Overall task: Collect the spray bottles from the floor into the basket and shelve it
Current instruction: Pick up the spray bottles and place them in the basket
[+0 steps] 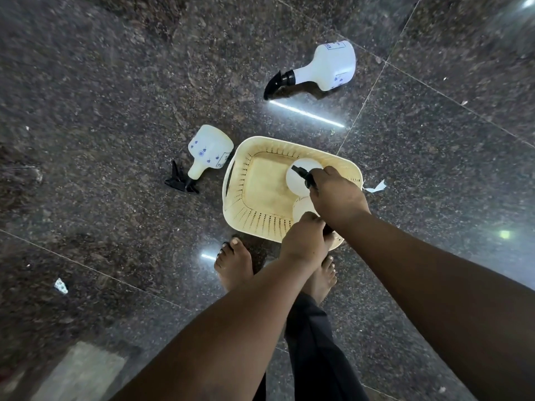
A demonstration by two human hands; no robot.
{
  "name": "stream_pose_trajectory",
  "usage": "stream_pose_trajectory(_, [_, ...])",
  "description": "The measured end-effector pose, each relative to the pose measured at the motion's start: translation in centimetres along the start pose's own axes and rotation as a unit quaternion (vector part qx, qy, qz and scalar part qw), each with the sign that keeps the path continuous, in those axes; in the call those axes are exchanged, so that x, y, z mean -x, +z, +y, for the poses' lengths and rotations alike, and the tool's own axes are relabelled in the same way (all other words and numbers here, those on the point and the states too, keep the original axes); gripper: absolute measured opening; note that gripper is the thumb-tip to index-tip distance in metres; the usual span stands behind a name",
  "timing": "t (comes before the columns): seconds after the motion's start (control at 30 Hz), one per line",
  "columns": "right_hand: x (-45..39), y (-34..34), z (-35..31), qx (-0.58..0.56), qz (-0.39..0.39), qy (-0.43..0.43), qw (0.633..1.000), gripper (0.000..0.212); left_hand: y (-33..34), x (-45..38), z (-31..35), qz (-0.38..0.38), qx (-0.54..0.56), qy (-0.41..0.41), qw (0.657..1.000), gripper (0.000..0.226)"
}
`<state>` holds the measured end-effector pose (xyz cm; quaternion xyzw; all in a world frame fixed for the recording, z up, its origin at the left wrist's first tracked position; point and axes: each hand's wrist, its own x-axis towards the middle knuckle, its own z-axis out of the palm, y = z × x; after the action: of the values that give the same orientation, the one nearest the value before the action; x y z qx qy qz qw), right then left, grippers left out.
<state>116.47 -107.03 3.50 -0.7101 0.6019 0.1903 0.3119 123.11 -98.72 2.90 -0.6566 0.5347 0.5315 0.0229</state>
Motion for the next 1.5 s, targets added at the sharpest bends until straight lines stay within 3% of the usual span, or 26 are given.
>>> stream_pose_trajectory(0.13, [-0.4,-0.4,-0.7,-0.040,-0.010,0.022,0.999,0.030,-0.7,-0.2,-0.8,-0.008,-0.006,0.012,1.000,0.049])
stream_pose_trajectory(0.23, [-0.4,-1.9,-1.4,-0.085,0.018,0.020,0.996,0.053,-2.8,0.2,-2.5,0.075,-0.006,0.073,0.994,0.050])
stream_pose_trajectory(0.33, [-1.4,-3.8,-1.9,-0.128,0.108,-0.009,0.986,0.047,-6.7,-0.1,-5.5,0.192,0.015,0.104,0.976,0.045])
stream_pose_trajectory(0.43, [-4.0,-5.4,-2.4,-0.102,0.126,-0.057,0.985,0.035,-11.9,-1.4,-9.5,0.344,0.069,0.013,0.936,0.032])
stream_pose_trajectory(0.5, [-6.2,-6.2,-2.7,-0.052,0.120,-0.096,0.987,0.032,-15.0,-2.8,-12.9,0.389,0.075,-0.076,0.915,0.034])
stream_pose_trajectory(0.57, [-8.9,-6.9,-3.1,-0.007,0.121,-0.114,0.986,0.032,-17.2,-4.3,-16.1,0.355,0.032,-0.163,0.920,0.043])
stream_pose_trajectory(0.67, [-13.4,-7.3,-3.5,0.097,0.090,-0.129,0.983,0.043,-18.6,-6.2,-18.7,0.215,-0.052,-0.285,0.933,0.071])
stream_pose_trajectory(0.83, [-19.0,-6.3,-4.5,0.245,0.029,-0.130,0.960,0.071,-17.5,-9.4,-20.3,0.119,-0.120,-0.258,0.951,0.094])
stream_pose_trajectory(1.03, [-21.4,-4.0,-4.9,0.281,-0.001,-0.113,0.953,0.079,-15.3,-10.7,-20.0,0.106,-0.108,-0.294,0.944,0.086])
stream_pose_trajectory(1.27, [-19.8,-3.5,-2.0,0.340,0.067,-0.163,0.924,0.036,-12.9,-10.6,-21.3,0.125,-0.163,-0.231,0.951,0.041])
stream_pose_trajectory(1.4, [-17.6,-4.5,-0.2,0.301,0.108,-0.170,0.932,0.028,-12.5,-8.0,-20.1,0.179,-0.154,-0.205,0.950,0.038])
stream_pose_trajectory(1.5, [-15.5,-6.6,-0.1,0.221,0.137,-0.128,0.957,0.031,-13.5,-4.9,-18.7,0.208,-0.124,-0.229,0.943,0.039])
